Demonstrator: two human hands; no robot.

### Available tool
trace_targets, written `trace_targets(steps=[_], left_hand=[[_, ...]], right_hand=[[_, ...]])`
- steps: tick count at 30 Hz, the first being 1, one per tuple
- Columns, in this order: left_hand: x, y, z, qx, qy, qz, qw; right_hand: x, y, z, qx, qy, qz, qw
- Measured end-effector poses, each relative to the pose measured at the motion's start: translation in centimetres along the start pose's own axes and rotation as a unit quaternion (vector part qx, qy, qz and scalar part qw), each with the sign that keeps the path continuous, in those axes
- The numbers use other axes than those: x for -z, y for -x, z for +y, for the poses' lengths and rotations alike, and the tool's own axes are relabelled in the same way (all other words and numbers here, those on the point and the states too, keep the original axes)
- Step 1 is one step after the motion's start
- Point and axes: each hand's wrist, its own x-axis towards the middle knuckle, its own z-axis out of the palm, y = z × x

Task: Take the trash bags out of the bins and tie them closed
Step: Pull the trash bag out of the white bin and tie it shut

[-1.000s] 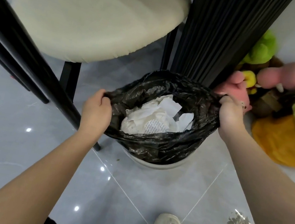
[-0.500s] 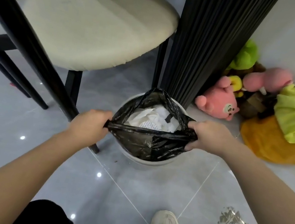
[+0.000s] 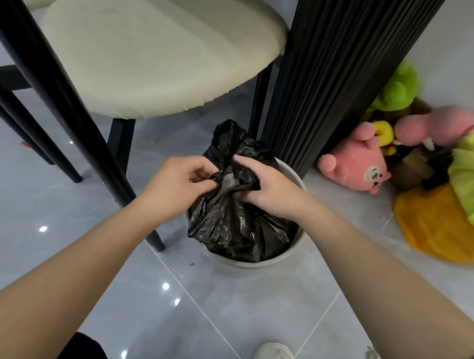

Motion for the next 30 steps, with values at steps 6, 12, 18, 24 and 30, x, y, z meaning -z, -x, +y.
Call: trace_targets(steps=[6, 12, 18, 24, 30], left_hand=[[0.6, 0.0, -0.9, -0.030, -0.014, -0.003, 0.999], [0.6, 0.8, -2.3, 0.003, 0.040, -0.021, 0.999], [0.3, 1.5, -6.1, 0.208, 0.059, 0.125, 0.968], [-2.0, 1.8, -6.5, 0.337, 0.153, -0.044, 0.928], [-3.3, 1.0, -6.7, 0.343, 0.243, -0.057, 0.905]], right_hand=[[-2.4, -2.5, -1.1, 0.061, 0.036, -0.065, 0.995], [-3.2, -2.6, -1.3, 0.014, 0.031, -0.072, 0.997], [-2.9, -1.9, -0.6, -0.039, 0.017, -0.038, 0.998], [-2.2, -0.8, -0.6, -0.047, 0.020, -0.018, 0.999], [-0.3, 0.5, -0.1, -0.083, -0.028, 0.077, 0.993]])
